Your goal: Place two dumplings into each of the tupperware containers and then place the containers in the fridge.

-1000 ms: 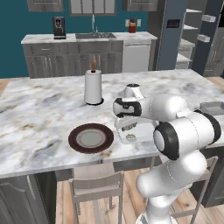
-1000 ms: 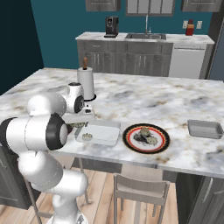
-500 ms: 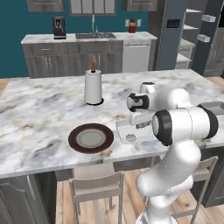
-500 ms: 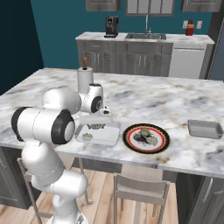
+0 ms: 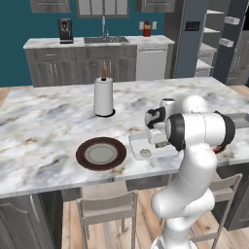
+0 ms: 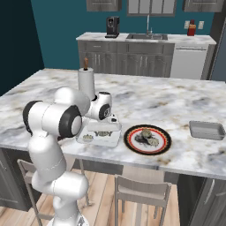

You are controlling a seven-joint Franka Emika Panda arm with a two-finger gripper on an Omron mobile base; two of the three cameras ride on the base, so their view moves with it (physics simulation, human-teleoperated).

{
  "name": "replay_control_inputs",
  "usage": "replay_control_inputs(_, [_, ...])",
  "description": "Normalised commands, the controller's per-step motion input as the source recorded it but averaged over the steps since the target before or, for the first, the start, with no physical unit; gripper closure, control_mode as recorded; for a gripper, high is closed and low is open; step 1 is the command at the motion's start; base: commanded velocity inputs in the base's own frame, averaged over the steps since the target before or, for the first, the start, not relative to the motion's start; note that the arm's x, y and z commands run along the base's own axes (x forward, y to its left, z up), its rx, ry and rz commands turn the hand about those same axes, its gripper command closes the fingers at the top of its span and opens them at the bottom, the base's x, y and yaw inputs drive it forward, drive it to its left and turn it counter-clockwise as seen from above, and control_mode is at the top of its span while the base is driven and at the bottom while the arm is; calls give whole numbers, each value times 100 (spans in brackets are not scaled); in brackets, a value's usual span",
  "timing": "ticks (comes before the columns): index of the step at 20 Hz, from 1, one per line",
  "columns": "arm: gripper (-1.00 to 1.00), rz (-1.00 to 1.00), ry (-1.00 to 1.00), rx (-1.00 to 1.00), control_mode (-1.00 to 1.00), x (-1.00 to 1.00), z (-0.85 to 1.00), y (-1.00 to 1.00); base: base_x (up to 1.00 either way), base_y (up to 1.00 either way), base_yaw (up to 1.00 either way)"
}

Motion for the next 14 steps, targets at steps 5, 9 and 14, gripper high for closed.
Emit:
replay_control_inputs(5, [-100, 0, -2, 0, -100, 9, -19, 0, 0, 0, 0])
replay_control_inputs(9, [-100, 0, -9, 1, -100, 1, -1, 0, 0, 0, 0])
replay_control_inputs(14, [-100, 0, -5, 1, -100, 0, 0, 0, 0, 0, 0])
